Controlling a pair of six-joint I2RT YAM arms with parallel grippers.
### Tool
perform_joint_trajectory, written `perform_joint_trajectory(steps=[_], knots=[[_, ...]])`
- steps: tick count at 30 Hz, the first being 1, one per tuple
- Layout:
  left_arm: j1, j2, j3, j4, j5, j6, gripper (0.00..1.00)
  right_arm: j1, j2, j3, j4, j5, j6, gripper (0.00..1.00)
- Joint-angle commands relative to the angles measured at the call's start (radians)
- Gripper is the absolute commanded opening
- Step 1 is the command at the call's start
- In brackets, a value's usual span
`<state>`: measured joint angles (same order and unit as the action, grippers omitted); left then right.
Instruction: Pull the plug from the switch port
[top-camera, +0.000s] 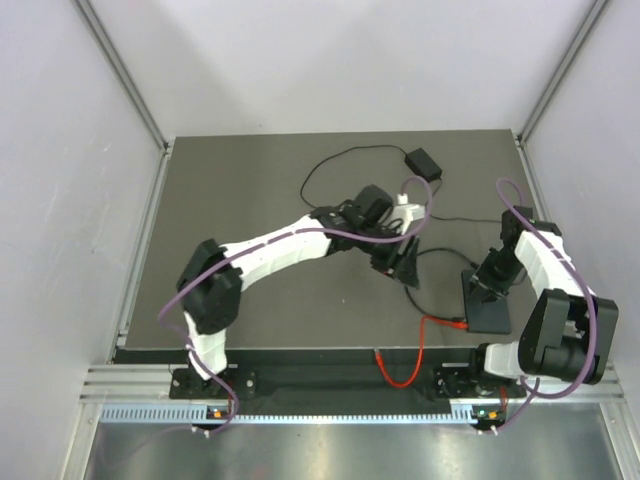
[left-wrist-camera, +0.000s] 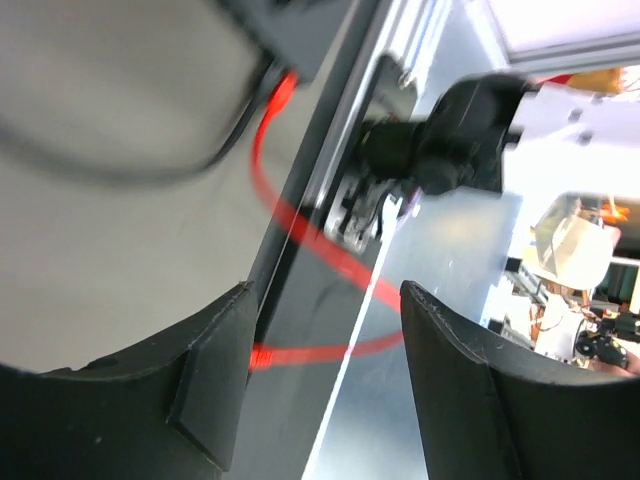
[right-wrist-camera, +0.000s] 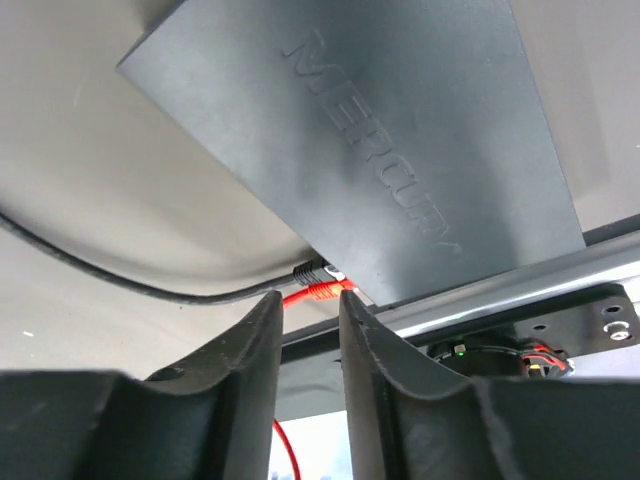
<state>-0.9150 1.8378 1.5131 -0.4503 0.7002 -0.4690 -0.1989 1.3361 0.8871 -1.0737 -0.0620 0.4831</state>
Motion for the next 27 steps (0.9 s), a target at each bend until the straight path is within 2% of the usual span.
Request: perform_joint_trajectory(steps=[1, 4, 5, 7, 10, 11, 12, 13, 17, 22, 27], knots=[[-0.047, 0.099, 0.099, 0.151, 0.039, -0.059, 0.64, 0.007, 0.021, 0.009, 0.018, 0.031, 0.041, 0.29], [-0.067, 0.178, 0.127, 0.280, 0.031, -0.100, 0.64, -0.002, 0.015, 0.044, 0.006, 0.083, 0.035, 0.28], [-0.067, 0.201, 0.128, 0.368, 0.044, -0.124, 0.63, -0.008, 0.017, 0.052, -0.002, 0.109, 0.028, 0.27], [-0.070, 0.276, 0.172, 0.412, 0.062, -0.184, 0.60, -0.036, 0.020, 0.064, -0.008, 0.125, 0.014, 0.26], [-0.087, 0.362, 0.231, 0.438, 0.062, -0.215, 0.61, -0.063, 0.029, 0.067, 0.006, 0.122, -0.003, 0.21], [-0.093, 0.377, 0.263, 0.441, 0.055, -0.212, 0.63, -0.068, 0.038, 0.067, 0.008, 0.116, -0.018, 0.19], [-0.103, 0.408, 0.280, 0.443, 0.048, -0.212, 0.65, -0.069, 0.043, 0.065, 0.015, 0.114, -0.021, 0.06], [-0.108, 0.420, 0.310, 0.438, 0.041, -0.212, 0.68, -0.074, 0.047, 0.062, 0.020, 0.111, -0.023, 0.01], [-0.130, 0.477, 0.360, 0.414, -0.011, -0.178, 0.70, -0.080, 0.052, 0.033, 0.047, 0.082, -0.015, 0.00], [-0.159, 0.523, 0.369, 0.409, -0.008, -0.157, 0.65, -0.102, 0.044, -0.026, 0.069, 0.099, -0.003, 0.00], [-0.179, 0.544, 0.368, 0.391, -0.041, -0.132, 0.64, -0.108, 0.074, -0.065, 0.110, 0.110, -0.012, 0.00]])
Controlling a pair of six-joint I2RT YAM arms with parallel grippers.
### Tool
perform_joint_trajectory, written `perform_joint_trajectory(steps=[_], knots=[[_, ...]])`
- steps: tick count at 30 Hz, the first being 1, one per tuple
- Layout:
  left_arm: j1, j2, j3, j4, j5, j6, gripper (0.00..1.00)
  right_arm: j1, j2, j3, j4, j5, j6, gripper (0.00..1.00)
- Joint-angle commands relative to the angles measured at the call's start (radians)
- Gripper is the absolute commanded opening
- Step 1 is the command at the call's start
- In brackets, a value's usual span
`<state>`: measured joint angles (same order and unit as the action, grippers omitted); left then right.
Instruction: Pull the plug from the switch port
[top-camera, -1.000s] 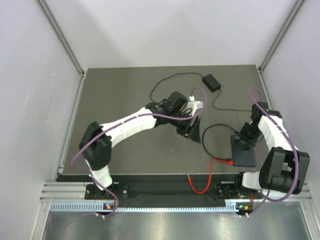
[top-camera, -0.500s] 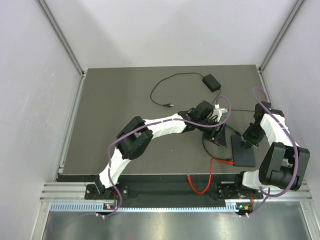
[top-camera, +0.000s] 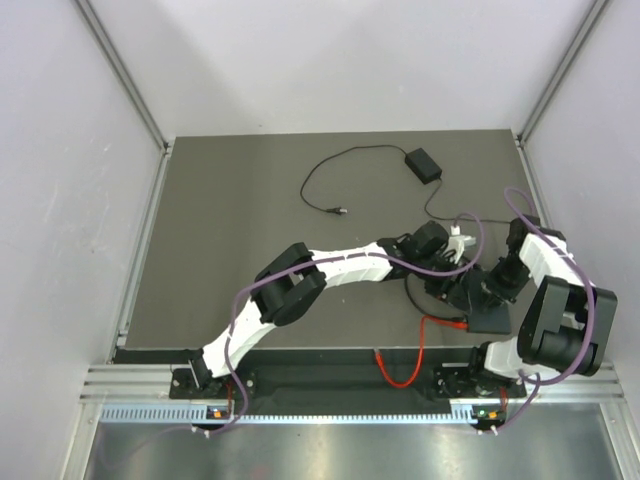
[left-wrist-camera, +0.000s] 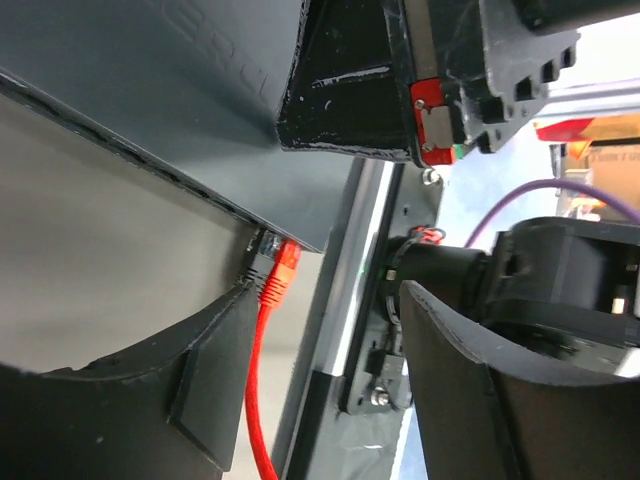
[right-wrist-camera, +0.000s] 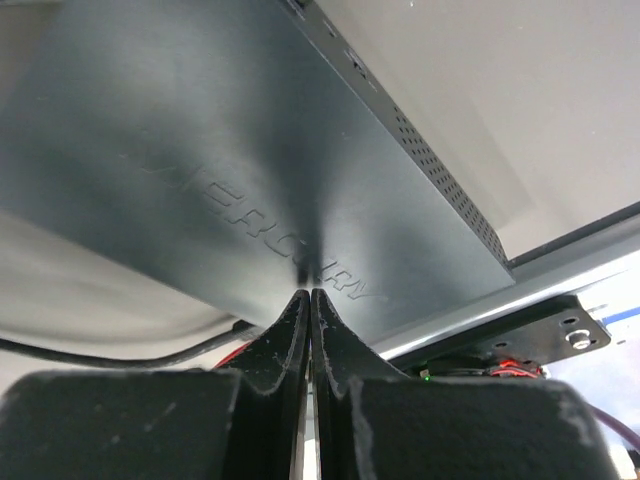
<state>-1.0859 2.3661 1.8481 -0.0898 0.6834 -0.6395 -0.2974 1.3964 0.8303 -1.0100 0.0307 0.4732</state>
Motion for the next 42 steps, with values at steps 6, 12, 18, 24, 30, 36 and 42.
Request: perform_joint_trajectory(steps=[6, 12, 18, 24, 30, 36, 42], knots=[[-0.025, 0.045, 0.030, 0.033, -0.035, 0.080, 0.58, -0.013, 0.021, -0.013, 0.065, 0.002, -0.005, 0.00], [-0.026, 0.059, 0.033, 0.035, -0.088, 0.112, 0.57, -0.013, 0.018, -0.028, 0.077, -0.011, -0.013, 0.00], [-0.028, 0.110, 0.089, -0.004, -0.058, 0.095, 0.54, -0.014, 0.019, -0.045, 0.086, -0.011, -0.025, 0.00], [-0.028, 0.137, 0.098, -0.013, 0.005, 0.052, 0.50, -0.014, 0.021, -0.045, 0.086, -0.015, -0.027, 0.00], [-0.029, 0.154, 0.119, -0.083, 0.001, 0.047, 0.46, -0.013, 0.027, -0.049, 0.096, -0.015, -0.025, 0.00], [-0.029, 0.165, 0.143, -0.154, -0.057, 0.051, 0.40, -0.013, 0.038, -0.053, 0.103, -0.015, -0.022, 0.00], [-0.029, 0.213, 0.223, -0.248, -0.107, 0.009, 0.37, -0.011, 0.036, -0.056, 0.105, -0.014, -0.021, 0.00]])
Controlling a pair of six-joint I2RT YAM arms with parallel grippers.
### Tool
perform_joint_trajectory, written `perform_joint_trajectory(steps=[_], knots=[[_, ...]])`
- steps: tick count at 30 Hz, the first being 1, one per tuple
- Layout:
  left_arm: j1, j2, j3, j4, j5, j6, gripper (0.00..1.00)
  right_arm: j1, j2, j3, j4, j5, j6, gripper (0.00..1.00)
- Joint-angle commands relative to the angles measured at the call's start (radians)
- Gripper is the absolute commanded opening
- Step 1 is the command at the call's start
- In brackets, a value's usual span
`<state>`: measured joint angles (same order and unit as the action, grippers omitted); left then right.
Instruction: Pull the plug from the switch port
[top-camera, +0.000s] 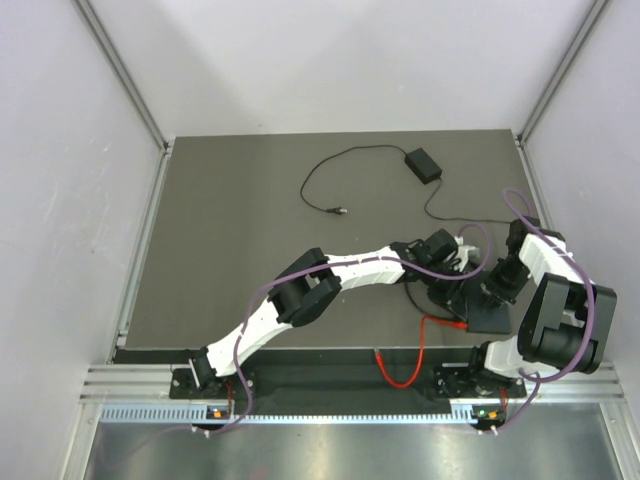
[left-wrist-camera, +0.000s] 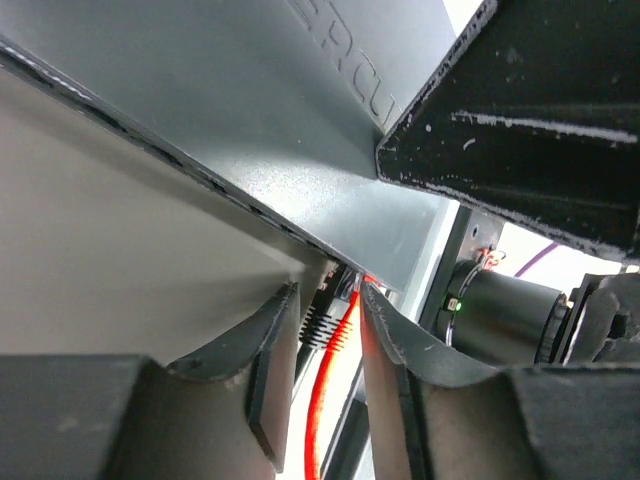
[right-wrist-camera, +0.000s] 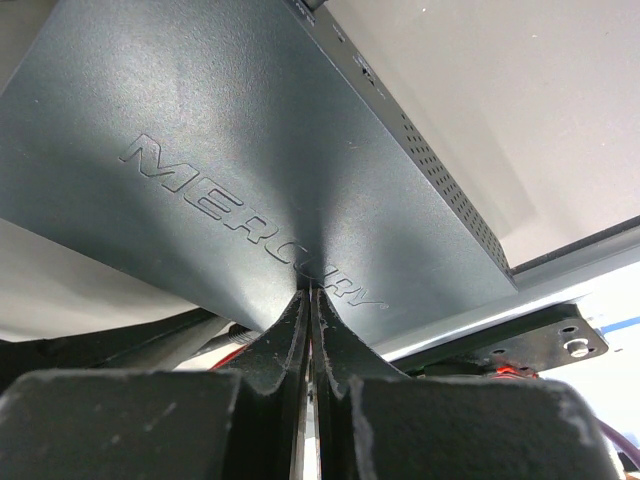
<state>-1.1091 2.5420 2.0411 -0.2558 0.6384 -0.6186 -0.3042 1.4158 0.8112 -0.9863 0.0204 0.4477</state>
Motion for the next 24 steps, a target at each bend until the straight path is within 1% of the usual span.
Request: perform_joint_trajectory(steps=[1, 5, 9, 13, 20, 21, 22, 24], knots=[[-0.006, 0.037, 0.028, -0.074, -0.057, -0.018, 0.38, -0.006, 0.017, -0.037, 0.083, -0.005, 0.005, 0.00], [-0.006, 0.044, 0.019, -0.046, -0.026, -0.058, 0.39, -0.006, 0.017, -0.038, 0.081, -0.004, 0.003, 0.00], [-0.006, 0.054, 0.018, -0.066, -0.074, -0.066, 0.37, -0.004, 0.021, -0.037, 0.081, -0.004, 0.005, 0.00], [-0.009, 0.066, 0.028, -0.068, -0.089, -0.098, 0.35, -0.006, 0.026, -0.041, 0.084, -0.004, 0.005, 0.00], [-0.023, 0.081, 0.063, -0.120, -0.151, -0.112, 0.26, 0.004, 0.023, -0.043, 0.084, 0.012, 0.014, 0.00], [-0.024, 0.083, 0.064, -0.134, -0.154, -0.113, 0.21, 0.004, 0.025, -0.043, 0.083, 0.016, 0.016, 0.00], [-0.026, 0.083, 0.062, -0.144, -0.179, -0.113, 0.17, 0.005, 0.023, -0.043, 0.084, 0.021, 0.017, 0.00], [-0.028, 0.083, 0.057, -0.146, -0.187, -0.113, 0.15, 0.008, 0.022, -0.043, 0.083, 0.026, 0.020, 0.00]])
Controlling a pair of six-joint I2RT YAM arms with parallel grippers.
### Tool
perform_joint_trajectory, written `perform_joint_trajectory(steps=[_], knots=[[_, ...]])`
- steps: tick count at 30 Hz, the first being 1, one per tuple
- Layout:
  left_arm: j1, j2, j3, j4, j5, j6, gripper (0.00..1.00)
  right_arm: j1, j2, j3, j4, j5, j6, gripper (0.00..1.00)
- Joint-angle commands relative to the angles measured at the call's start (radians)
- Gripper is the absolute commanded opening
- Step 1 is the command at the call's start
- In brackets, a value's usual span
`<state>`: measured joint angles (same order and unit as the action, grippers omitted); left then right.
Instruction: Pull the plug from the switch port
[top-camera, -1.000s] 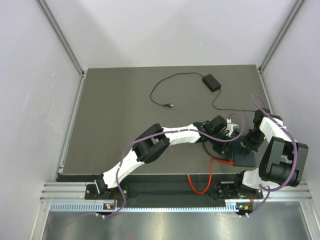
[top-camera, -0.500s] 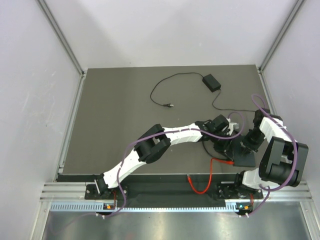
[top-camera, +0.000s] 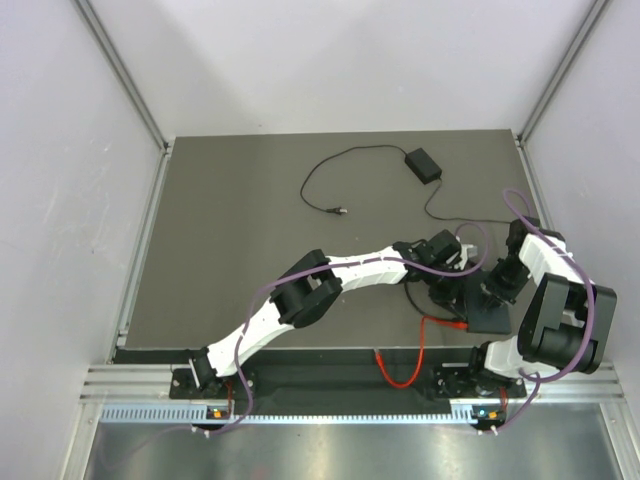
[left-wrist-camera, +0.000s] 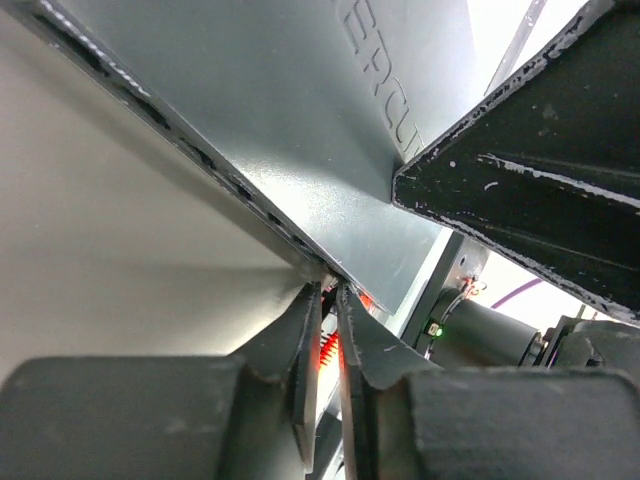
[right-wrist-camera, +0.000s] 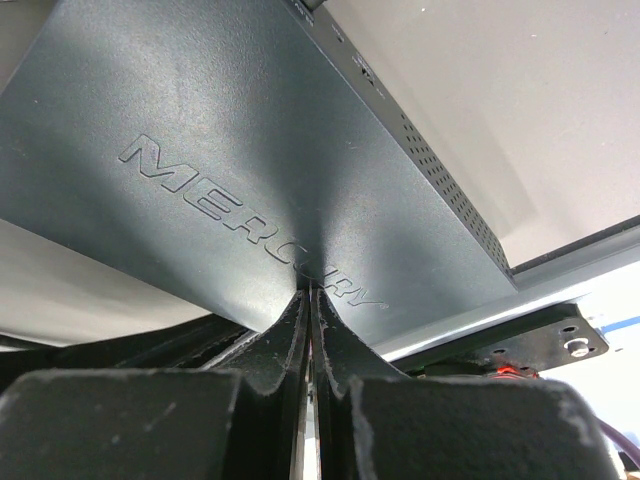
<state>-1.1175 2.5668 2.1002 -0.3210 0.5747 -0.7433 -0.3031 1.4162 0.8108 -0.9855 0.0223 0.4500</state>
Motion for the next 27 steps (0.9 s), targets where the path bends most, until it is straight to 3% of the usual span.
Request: perform_joint_trajectory(steps=[1, 4, 8, 13, 17, 23, 27], knots=[[-0.019, 0.058, -0.002, -0.082, -0.127, 0.010, 0.13, 0.010, 0.020, -0.042, 0.082, 0.027, 0.021, 0.00], [-0.024, 0.059, 0.001, -0.078, -0.133, 0.010, 0.00, 0.018, 0.027, -0.045, 0.084, 0.037, 0.027, 0.00], [-0.024, 0.055, 0.001, -0.081, -0.102, 0.047, 0.00, 0.018, 0.035, -0.042, 0.082, 0.033, 0.021, 0.00], [0.015, -0.019, -0.110, 0.009, -0.010, 0.082, 0.27, 0.018, 0.032, -0.041, 0.079, 0.025, 0.015, 0.00], [0.033, -0.071, -0.120, -0.009, -0.024, 0.156, 0.40, 0.018, 0.032, -0.039, 0.079, 0.021, 0.012, 0.00], [0.038, -0.034, -0.046, -0.076, 0.063, 0.121, 0.50, 0.018, 0.038, -0.038, 0.079, 0.010, 0.007, 0.00], [0.039, -0.030, -0.068, -0.052, 0.135, 0.150, 0.62, 0.018, 0.041, -0.041, 0.082, 0.005, 0.006, 0.00]])
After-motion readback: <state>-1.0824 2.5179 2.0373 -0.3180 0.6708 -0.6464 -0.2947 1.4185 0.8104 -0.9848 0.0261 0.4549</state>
